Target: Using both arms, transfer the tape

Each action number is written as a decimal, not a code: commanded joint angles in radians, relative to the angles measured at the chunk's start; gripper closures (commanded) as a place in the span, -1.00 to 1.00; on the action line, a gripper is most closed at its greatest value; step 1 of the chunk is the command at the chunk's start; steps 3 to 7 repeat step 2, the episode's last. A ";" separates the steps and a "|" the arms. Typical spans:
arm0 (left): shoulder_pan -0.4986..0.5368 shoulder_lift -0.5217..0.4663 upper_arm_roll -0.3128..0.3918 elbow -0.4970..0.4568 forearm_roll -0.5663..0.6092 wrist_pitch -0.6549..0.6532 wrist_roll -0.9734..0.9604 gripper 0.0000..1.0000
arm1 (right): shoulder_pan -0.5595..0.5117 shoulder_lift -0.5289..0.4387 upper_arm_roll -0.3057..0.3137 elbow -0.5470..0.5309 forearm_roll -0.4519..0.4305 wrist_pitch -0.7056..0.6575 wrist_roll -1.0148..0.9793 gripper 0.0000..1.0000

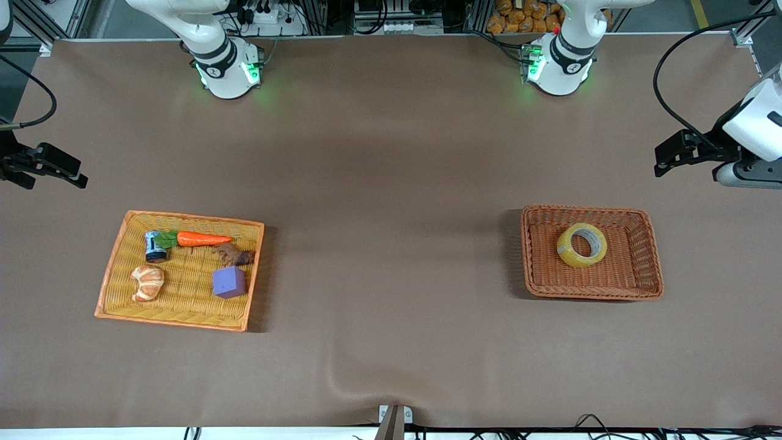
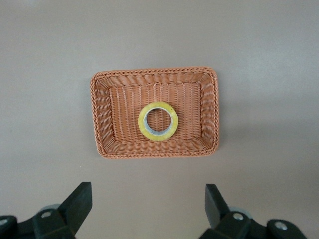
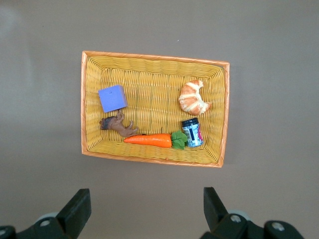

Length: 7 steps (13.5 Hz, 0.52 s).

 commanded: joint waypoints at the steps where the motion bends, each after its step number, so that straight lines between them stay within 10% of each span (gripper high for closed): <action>1: 0.002 -0.008 0.003 -0.005 -0.018 -0.004 0.025 -1.00 | -0.014 -0.005 0.012 -0.001 -0.010 0.003 0.000 -1.00; 7: 0.004 -0.008 0.003 -0.005 -0.018 -0.005 0.025 -1.00 | -0.014 -0.005 0.012 -0.001 -0.010 0.003 0.000 -1.00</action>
